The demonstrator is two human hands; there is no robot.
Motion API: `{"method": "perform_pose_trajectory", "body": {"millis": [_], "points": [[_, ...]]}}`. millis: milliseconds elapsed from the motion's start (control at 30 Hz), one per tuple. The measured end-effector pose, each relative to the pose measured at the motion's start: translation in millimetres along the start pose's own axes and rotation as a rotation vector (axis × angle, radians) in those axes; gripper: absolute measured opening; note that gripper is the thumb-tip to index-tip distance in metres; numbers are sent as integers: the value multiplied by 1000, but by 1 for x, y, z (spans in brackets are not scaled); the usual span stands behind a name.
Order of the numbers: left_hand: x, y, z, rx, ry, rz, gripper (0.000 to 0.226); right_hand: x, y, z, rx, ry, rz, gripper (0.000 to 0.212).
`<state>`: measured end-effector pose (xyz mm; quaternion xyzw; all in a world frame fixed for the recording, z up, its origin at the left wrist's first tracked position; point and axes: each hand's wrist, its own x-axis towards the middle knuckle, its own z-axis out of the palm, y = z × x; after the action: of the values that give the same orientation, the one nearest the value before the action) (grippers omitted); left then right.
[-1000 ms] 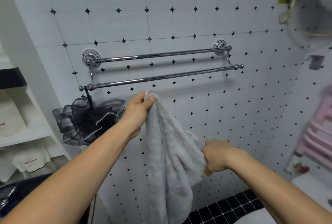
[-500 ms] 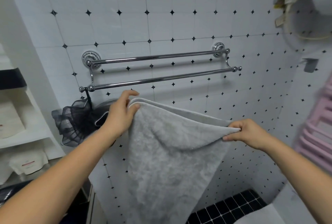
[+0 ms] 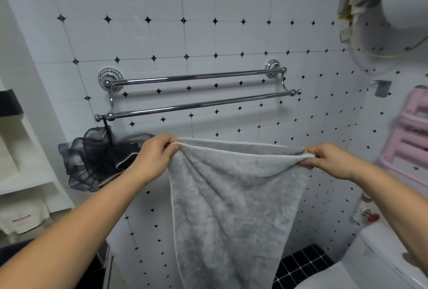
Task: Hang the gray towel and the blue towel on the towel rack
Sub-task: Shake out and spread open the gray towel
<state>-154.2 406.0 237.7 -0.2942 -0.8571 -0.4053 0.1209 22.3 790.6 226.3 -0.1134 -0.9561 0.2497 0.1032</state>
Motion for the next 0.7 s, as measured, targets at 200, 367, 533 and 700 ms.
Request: {"method": "perform_pose_trajectory", "body": {"millis": [200, 367, 533, 700], "points": [[15, 10, 14, -291, 22, -237, 21, 10, 14, -22, 253, 107, 39, 18], [26, 18, 25, -344, 108, -347, 21, 30, 34, -38, 345, -16, -75, 18], [36, 25, 41, -297, 150, -370, 21, 70, 57, -43, 275, -161, -262, 21], [36, 31, 49, -233, 225, -376, 26, 97, 76, -37, 433, -285, -410, 21]]}}
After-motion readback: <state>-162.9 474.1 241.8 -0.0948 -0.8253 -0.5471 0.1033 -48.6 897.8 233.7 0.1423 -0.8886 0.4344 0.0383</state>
